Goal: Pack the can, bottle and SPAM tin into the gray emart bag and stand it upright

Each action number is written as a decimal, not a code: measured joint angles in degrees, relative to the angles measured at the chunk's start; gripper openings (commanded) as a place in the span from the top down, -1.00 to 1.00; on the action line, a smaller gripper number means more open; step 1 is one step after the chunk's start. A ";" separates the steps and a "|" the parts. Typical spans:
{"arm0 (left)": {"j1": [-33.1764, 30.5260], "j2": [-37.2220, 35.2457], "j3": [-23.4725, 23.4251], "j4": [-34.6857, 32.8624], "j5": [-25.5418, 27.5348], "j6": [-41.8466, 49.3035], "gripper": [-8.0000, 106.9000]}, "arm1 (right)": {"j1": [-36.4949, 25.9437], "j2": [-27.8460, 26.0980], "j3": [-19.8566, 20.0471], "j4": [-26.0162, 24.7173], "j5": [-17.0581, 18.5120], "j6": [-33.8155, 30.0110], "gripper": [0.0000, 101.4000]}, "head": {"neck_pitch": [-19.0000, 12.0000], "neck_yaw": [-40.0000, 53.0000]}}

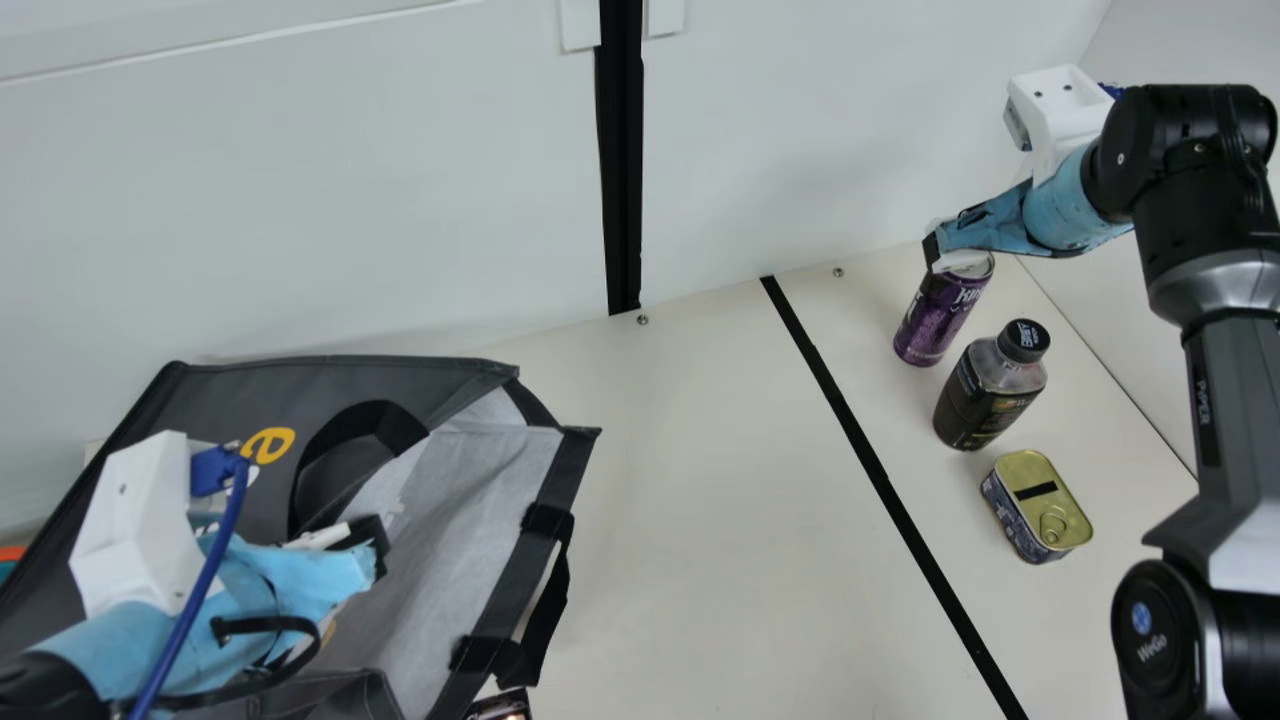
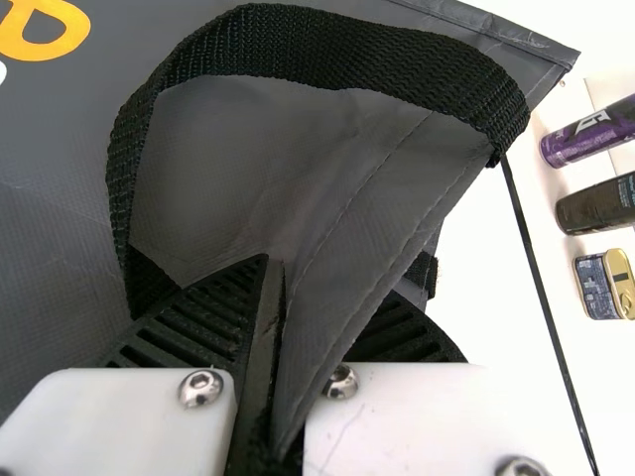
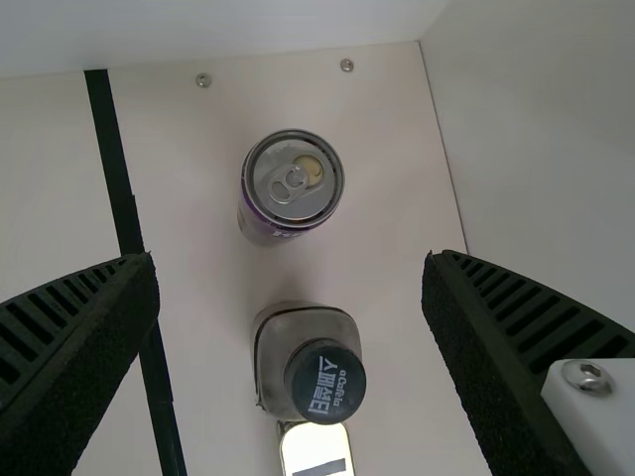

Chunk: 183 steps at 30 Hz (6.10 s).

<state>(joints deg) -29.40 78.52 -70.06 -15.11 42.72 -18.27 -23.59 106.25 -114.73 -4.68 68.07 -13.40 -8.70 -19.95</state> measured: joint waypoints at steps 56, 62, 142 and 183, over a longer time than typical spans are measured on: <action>0.00 0.00 0.00 0.00 0.00 0.00 1.00 | -1.16 19.90 -12.62 3.93 1.94 -1.77 1.00 | 0.00 0.00; 0.00 0.00 0.00 0.00 0.00 0.00 1.00 | -0.43 18.62 -13.27 5.01 1.89 -2.60 1.00 | 0.00 0.00; 0.00 0.00 0.00 0.00 0.00 0.00 1.00 | 13.33 -22.36 29.58 21.70 1.76 -38.76 1.00 | 0.00 0.00; 0.00 0.00 0.00 0.00 0.00 0.00 1.00 | 24.40 -33.07 33.50 37.44 1.87 -31.67 1.00 | 0.09 0.09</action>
<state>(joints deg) -29.40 78.52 -70.06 -15.11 42.72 -18.27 0.81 73.18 -81.22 32.76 69.94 -45.08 -8.61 -19.86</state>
